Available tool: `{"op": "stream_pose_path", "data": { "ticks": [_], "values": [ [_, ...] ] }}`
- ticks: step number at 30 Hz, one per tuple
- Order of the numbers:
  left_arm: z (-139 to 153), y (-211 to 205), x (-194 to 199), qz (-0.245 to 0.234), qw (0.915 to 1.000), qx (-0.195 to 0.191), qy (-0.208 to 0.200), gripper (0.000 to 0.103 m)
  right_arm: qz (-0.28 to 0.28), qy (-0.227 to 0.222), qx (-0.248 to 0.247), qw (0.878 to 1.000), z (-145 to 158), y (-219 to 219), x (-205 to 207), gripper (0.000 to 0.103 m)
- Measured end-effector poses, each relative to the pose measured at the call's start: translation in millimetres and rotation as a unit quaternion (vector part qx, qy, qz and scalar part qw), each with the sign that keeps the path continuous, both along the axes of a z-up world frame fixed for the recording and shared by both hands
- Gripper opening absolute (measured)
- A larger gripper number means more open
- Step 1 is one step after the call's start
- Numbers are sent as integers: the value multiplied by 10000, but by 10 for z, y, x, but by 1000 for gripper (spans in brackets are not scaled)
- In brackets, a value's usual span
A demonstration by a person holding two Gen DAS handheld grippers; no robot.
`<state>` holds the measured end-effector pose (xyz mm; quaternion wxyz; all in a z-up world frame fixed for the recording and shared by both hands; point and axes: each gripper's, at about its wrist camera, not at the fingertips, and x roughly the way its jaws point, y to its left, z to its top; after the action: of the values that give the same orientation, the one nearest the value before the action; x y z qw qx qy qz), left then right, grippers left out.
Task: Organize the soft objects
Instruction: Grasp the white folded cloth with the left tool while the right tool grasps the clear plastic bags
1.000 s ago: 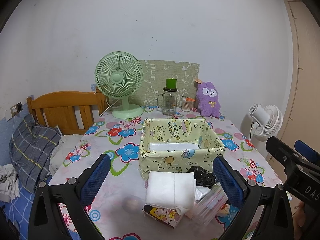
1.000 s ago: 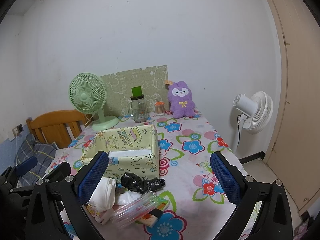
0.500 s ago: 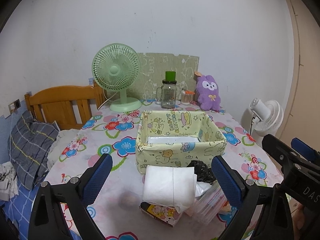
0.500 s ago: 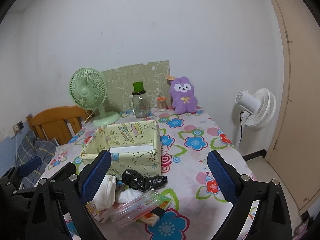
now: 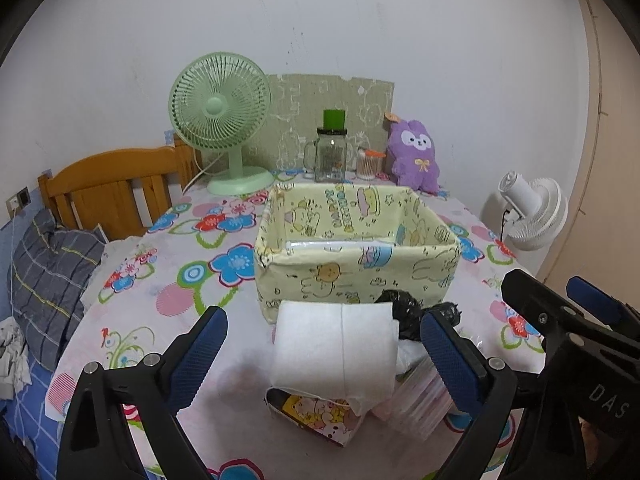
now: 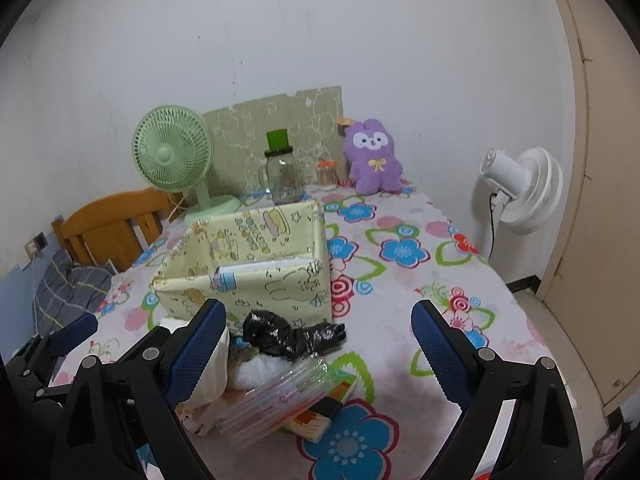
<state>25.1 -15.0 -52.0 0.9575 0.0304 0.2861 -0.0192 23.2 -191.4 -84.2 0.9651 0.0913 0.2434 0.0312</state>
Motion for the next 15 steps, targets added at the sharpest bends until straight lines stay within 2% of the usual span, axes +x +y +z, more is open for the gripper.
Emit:
{"op": "stream_pose_path", "data": {
  "ticks": [10, 15],
  "values": [
    [-228, 6, 52, -14, 9997, 95, 240, 97, 57, 351, -37, 9994, -203, 93, 77, 92],
    [-337, -4, 88, 17, 9991, 130, 401, 96, 136, 567, 35, 9983, -320, 140, 117, 86]
  ]
}}
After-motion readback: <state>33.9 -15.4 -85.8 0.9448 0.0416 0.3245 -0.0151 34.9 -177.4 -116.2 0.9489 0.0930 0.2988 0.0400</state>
